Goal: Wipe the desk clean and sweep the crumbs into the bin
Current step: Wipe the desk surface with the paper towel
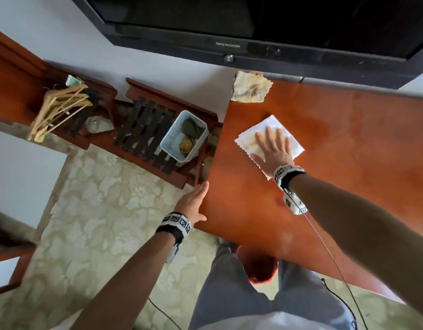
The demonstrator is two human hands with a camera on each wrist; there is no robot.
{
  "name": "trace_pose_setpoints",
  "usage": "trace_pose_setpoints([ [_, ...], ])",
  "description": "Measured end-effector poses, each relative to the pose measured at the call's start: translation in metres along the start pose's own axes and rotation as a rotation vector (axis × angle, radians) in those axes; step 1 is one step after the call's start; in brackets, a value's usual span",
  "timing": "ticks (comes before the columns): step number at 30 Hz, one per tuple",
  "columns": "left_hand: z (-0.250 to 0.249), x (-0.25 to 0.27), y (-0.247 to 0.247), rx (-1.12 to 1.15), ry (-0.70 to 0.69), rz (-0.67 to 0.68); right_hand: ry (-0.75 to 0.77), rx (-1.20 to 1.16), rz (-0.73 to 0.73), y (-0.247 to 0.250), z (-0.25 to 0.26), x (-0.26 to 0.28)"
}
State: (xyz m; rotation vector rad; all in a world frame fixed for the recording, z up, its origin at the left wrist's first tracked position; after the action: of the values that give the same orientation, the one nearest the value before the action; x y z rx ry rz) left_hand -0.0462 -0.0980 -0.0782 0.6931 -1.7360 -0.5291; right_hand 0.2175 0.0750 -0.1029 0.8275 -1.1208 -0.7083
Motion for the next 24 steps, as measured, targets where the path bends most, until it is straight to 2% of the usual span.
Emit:
trace_pose_setpoints([
  [4,0.006,-0.006,-0.008,0.054,-0.012,-0.082,-0.044,0.026,0.010,-0.004,0.016,-0.016],
  [9,0.004,-0.006,-0.006,0.081,-0.003,-0.074,0.089,0.064,0.024,-0.028,0.053,0.042],
  [13,0.001,-0.003,-0.001,0.043,-0.005,-0.067,0.083,0.017,0.103,-0.039,0.068,0.065],
  [16,0.001,-0.005,0.000,0.015,-0.005,-0.083,0.064,0.010,0.088,-0.024,0.063,0.034],
  [21,0.007,-0.013,-0.010,0.007,0.002,-0.100,0.045,0.013,-0.025,0.037,0.057,-0.056],
  [24,0.011,-0.019,-0.017,0.022,0.002,-0.113,0.034,0.029,-0.026,0.058,0.059,-0.098],
])
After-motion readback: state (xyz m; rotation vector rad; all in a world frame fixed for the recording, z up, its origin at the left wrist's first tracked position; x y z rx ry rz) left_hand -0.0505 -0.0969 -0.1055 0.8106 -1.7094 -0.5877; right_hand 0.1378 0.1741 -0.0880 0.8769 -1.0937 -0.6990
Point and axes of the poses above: each hand's wrist, its own x-axis away from the middle knuckle, its own y-axis out of the back of the hand, z = x × y, the point moved 8 cm from there along -x, towards the middle knuckle, and after that the axes turned 7 degrees about z, right-handed, at the moved point
